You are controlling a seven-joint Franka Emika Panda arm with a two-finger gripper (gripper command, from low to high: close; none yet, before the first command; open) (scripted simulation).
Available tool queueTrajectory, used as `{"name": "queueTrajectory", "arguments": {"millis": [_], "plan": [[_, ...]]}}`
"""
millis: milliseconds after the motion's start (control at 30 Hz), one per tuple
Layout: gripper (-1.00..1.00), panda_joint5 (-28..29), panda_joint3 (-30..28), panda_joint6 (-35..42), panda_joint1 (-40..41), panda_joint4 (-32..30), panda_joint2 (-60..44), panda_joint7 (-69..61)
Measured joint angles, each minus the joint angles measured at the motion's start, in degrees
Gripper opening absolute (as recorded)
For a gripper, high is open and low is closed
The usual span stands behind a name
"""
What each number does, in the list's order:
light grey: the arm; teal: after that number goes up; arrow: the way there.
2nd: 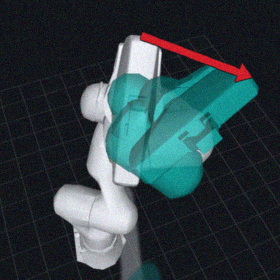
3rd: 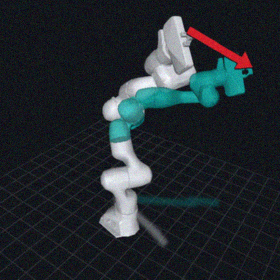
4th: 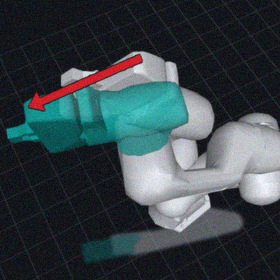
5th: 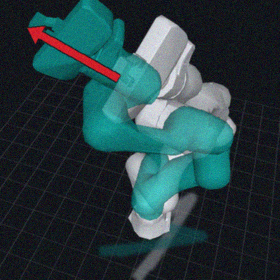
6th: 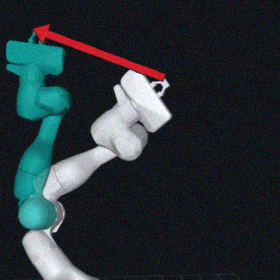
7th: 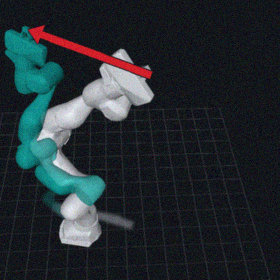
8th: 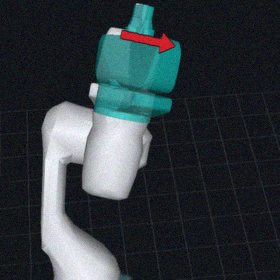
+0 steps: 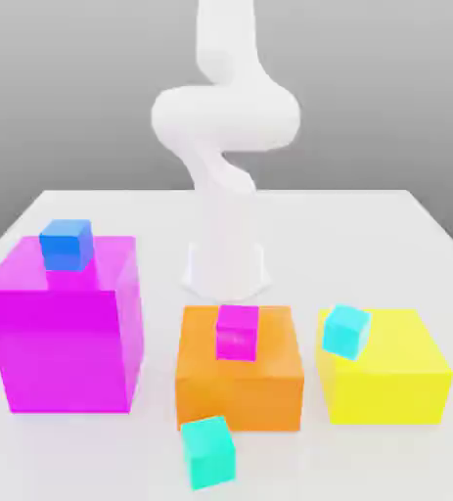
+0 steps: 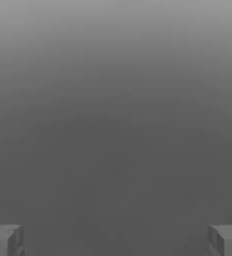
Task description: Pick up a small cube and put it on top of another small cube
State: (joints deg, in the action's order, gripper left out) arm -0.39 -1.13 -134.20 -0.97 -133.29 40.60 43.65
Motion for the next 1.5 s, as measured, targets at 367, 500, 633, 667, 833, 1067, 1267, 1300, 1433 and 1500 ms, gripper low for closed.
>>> {"name": "queueTrajectory", "arguments": {"millis": [367, 500, 633, 667, 833, 1067, 1267, 1300, 1433, 1500], "plan": [[0.00, -2.5, -3.9, -10.7, -3.1, -6.7, -23.2, -10.3], [0.00, -3.4, -4.7, -14.5, -3.6, -9.1, -31.5, -13.9], [0.00, -3.7, -4.9, -18.4, -3.5, -11.4, -39.8, -17.2], [0.00, -3.6, -5.0, -19.4, -3.4, -12.1, -41.9, -17.9], [0.00, -3.1, -4.8, -25.0, -2.7, -14.0, -52.1, -20.5], [-1.00, -5.3, -2.6, -32.6, -1.0, -12.5, -61.7, -22.3], [-1.00, -4.7, -2.9, -31.2, -1.2, -12.8, -60.1, -21.9], [-1.00, -4.2, -3.3, -29.8, -1.5, -13.1, -58.3, -21.5], [-1.00, -2.6, -3.9, -23.5, -1.8, -14.8, -50.3, -19.7], [-1.00, -3.4, -3.6, -20.7, -2.1, -16.1, -46.3, -18.0]]}}
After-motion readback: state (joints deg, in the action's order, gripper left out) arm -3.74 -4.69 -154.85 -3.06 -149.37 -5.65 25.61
